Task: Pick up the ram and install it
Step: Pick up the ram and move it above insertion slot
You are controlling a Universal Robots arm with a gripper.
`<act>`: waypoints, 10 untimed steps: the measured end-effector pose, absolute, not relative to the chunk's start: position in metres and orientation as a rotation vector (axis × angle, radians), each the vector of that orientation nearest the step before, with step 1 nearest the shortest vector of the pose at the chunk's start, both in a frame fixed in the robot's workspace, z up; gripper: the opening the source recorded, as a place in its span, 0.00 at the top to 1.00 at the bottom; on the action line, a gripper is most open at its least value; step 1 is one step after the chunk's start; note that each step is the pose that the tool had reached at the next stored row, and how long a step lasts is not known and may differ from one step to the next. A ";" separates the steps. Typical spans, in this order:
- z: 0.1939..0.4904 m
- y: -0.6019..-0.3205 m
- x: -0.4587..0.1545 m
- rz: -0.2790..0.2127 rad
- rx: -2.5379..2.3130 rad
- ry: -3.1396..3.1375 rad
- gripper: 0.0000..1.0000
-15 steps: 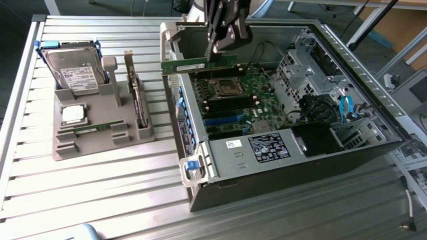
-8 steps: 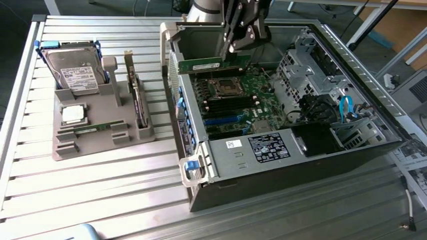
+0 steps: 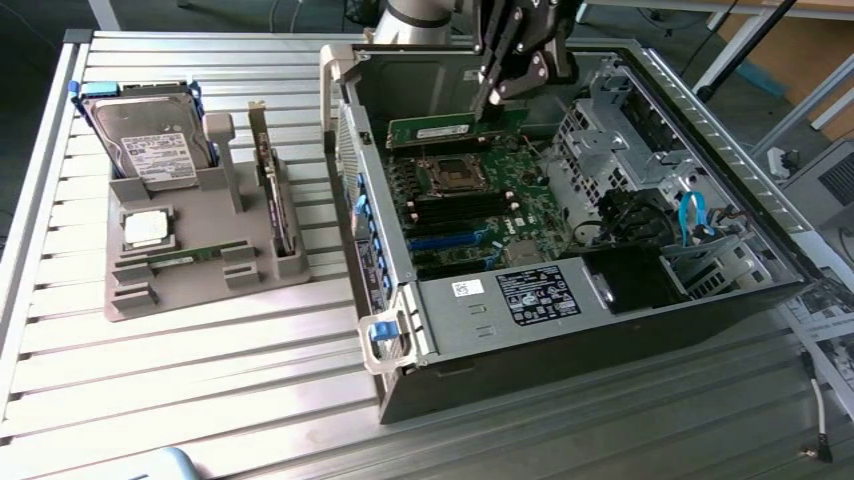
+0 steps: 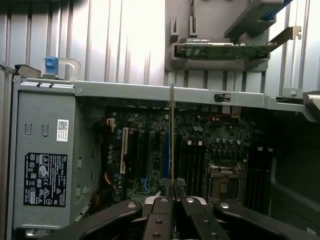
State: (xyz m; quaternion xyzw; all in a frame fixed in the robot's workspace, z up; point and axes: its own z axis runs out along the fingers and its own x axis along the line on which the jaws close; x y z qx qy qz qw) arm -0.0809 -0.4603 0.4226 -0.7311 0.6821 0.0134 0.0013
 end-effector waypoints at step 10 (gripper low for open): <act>0.423 -0.461 -0.052 0.042 -2.295 2.141 0.88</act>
